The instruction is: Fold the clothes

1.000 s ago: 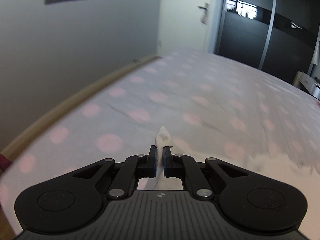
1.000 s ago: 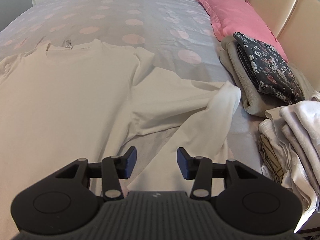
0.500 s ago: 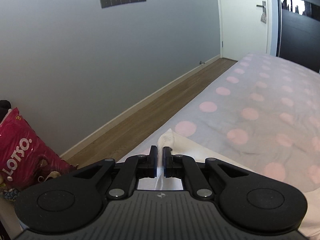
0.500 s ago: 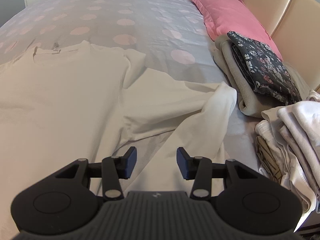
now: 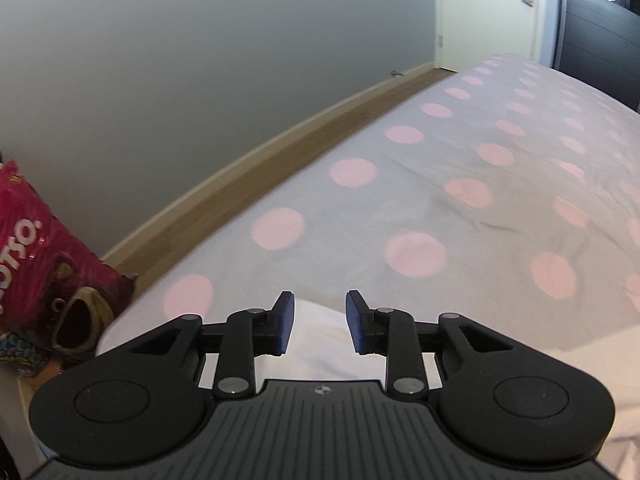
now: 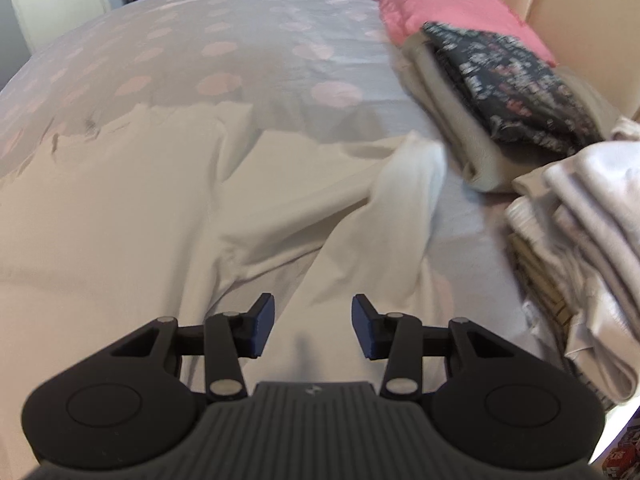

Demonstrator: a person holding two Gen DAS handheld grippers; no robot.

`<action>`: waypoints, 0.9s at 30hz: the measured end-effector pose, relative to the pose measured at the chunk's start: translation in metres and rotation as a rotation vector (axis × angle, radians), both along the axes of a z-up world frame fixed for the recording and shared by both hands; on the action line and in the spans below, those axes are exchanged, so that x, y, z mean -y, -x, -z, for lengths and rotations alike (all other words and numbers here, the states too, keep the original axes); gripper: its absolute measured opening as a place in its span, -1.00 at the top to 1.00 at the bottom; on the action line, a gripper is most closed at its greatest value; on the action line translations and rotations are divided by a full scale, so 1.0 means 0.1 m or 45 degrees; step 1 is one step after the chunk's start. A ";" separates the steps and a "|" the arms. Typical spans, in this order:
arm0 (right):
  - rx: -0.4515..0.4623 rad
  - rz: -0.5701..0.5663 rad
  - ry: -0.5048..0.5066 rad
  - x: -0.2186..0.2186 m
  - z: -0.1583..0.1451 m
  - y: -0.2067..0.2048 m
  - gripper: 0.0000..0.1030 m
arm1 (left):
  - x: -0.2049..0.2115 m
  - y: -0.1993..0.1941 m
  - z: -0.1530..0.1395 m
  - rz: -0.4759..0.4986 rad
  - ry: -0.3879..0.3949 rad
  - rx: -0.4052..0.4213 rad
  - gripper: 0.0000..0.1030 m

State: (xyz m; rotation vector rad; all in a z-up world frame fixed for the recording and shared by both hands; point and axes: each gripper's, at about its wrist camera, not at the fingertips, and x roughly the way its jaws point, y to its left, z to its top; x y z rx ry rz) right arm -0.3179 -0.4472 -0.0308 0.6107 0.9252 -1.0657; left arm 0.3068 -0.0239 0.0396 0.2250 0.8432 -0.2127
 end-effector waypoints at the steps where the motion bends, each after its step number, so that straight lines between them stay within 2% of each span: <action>1: -0.005 -0.030 -0.017 -0.04 0.04 -0.03 0.11 | 0.01 0.05 0.02 0.010 0.007 -0.007 0.49; 5: -0.042 -0.155 -0.077 -0.23 0.22 -0.15 0.08 | 0.21 0.33 0.01 0.138 0.028 -0.019 0.45; 7: -0.049 -0.197 -0.114 -0.31 0.31 -0.20 0.07 | 0.31 0.50 -0.02 0.202 0.036 -0.020 0.31; 10: -0.071 -0.252 -0.150 -0.37 0.46 -0.26 0.08 | 0.46 0.71 -0.05 0.299 0.034 -0.014 0.26; 12: -0.127 -0.267 -0.154 -0.40 0.57 -0.29 0.22 | 0.55 0.83 -0.08 0.348 0.019 0.009 0.26; 14: -0.174 -0.257 -0.127 -0.40 0.62 -0.27 0.68 | 0.59 0.87 -0.11 0.356 0.026 0.016 0.26; 16: -0.186 -0.239 -0.103 -0.38 0.59 -0.21 0.92 | 0.60 0.88 -0.14 0.346 0.044 0.016 0.26; 18: -0.168 -0.194 -0.080 -0.34 0.49 -0.10 0.92 | 0.62 0.89 -0.16 0.337 0.062 0.016 0.26; 22: -0.121 -0.115 0.021 -0.28 0.10 0.13 0.93 | 0.62 0.83 -0.18 0.278 0.103 -0.025 0.26; 27: -0.091 0.023 0.173 -0.06 -0.62 0.49 0.93 | 0.65 0.78 -0.17 0.218 0.173 -0.104 0.27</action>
